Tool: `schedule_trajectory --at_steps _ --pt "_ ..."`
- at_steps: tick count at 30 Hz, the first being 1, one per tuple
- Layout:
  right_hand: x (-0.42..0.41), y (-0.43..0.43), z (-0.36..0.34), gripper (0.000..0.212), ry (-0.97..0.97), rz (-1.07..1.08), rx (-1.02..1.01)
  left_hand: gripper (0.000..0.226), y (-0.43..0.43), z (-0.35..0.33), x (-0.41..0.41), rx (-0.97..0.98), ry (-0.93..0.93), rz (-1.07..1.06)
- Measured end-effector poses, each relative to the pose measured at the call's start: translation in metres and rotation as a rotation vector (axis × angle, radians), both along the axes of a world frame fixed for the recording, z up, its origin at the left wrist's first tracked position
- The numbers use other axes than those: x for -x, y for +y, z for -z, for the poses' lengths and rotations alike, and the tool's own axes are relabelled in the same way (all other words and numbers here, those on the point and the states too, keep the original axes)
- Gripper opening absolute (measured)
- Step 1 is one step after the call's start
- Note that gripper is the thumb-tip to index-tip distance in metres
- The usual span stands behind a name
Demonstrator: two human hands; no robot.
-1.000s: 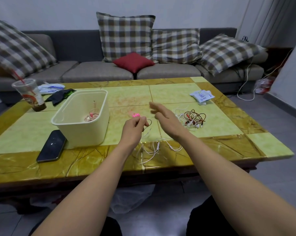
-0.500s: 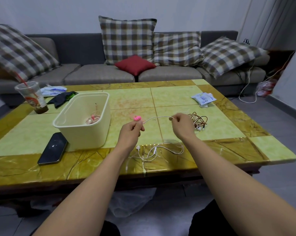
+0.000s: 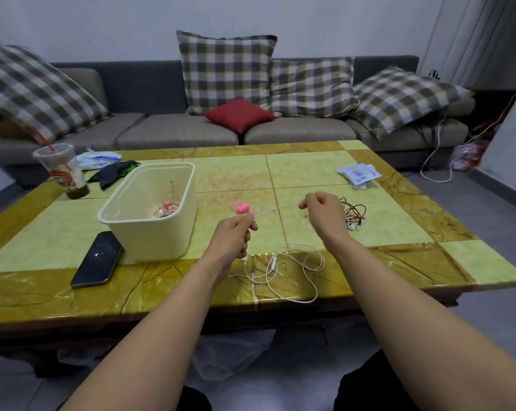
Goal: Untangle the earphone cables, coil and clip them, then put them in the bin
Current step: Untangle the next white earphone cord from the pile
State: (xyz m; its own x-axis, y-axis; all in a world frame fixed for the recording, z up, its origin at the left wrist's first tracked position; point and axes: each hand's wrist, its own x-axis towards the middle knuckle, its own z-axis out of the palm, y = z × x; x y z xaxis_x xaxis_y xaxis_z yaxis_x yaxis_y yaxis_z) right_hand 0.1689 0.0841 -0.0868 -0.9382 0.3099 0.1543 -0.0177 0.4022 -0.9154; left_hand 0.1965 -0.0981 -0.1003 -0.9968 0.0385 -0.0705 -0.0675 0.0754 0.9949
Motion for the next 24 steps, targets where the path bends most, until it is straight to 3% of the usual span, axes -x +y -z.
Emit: schedule_trajectory --at_steps 2,4,7,11,15,19,21,24 --pt "0.001 0.008 0.007 0.029 -0.139 -0.021 -0.228 0.032 0.000 0.000 0.000 -0.007 -0.019 0.006" --pt "-0.001 0.006 0.013 0.042 -0.114 -0.132 -0.399 0.032 0.003 0.001 -0.001 -0.002 -0.024 0.012" --pt "-0.008 -0.012 0.002 0.051 0.104 -0.361 -0.263 0.032 0.011 -0.001 -0.002 0.024 -0.012 0.028" --pt "-0.017 -0.028 0.001 0.025 -0.023 -0.658 -0.135 0.033 0.014 -0.002 -0.004 -0.004 -0.007 0.048" --pt "-0.011 -0.021 0.004 0.027 0.029 -0.505 -0.194 0.034 0.006 -0.003 -0.002 -0.035 -0.066 0.058" --pt "-0.002 -0.013 0.003 0.027 0.116 -0.212 -0.034 0.034 0.002 -0.004 -0.003 -0.125 -0.196 0.145" --pt "-0.001 -0.009 0.009 0.027 0.071 -0.179 -0.113 0.034 0.004 -0.008 -0.003 -0.287 -0.242 0.178" --pt "-0.003 -0.008 0.017 0.027 -0.129 -0.326 -0.312 0.026 0.009 -0.012 0.000 -0.645 -0.281 0.166"
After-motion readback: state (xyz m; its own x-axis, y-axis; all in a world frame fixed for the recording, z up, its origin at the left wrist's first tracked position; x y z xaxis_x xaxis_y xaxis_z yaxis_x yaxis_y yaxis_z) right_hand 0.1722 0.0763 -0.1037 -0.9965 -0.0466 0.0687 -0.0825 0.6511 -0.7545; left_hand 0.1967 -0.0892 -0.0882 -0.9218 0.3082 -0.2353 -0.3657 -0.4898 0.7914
